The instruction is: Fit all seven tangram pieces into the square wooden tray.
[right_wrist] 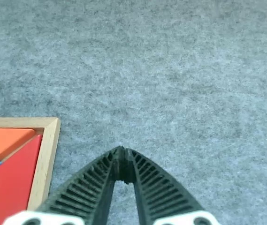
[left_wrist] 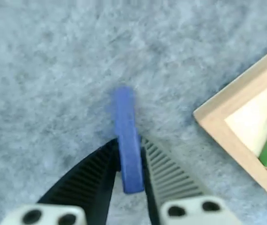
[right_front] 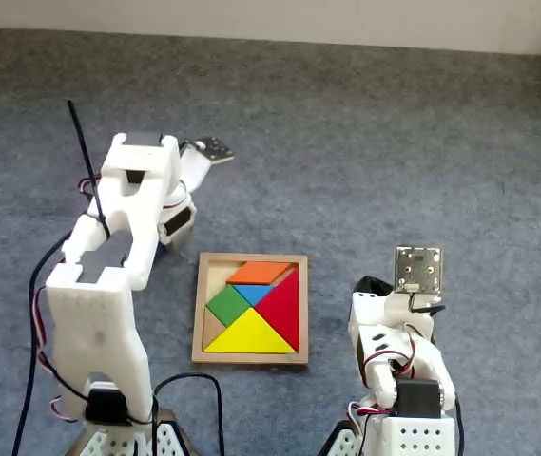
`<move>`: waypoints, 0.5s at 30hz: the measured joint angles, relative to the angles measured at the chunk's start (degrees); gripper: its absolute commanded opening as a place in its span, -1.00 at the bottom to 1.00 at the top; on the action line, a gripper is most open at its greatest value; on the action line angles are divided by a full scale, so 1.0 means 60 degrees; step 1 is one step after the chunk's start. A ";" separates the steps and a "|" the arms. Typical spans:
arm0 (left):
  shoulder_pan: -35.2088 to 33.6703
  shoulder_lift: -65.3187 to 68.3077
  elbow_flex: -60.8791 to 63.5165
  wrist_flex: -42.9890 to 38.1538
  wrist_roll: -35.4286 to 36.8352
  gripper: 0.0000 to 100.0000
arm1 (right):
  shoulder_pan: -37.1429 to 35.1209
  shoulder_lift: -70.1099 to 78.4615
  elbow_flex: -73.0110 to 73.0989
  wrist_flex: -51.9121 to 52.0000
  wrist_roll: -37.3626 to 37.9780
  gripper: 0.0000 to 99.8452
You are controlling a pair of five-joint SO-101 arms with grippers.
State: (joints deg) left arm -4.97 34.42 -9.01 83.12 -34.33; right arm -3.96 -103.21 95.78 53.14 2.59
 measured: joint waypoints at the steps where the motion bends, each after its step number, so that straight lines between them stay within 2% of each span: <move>1: 0.0000 -0.0088 0.0000 0.0088 0.0015 -0.99 | 0.0000 0.0000 0.0000 0.0000 0.0000 -0.99; 7: 0.0410 -0.1670 0.0938 0.0542 0.0015 -0.99 | 0.0000 0.0000 0.0000 0.0000 0.0000 -0.99; 10: 0.1231 -0.2681 0.1978 0.0542 0.0161 -0.99 | 0.0000 0.0000 0.0000 0.0000 0.0000 -0.99; 15: 0.2886 -0.3985 0.3355 0.0542 0.1201 -0.99 | 0.0000 0.0000 0.0000 0.0000 0.0000 -0.99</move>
State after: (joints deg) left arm 12.35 10.51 11.12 86.37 -27.12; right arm -3.96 -103.21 95.78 53.14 2.59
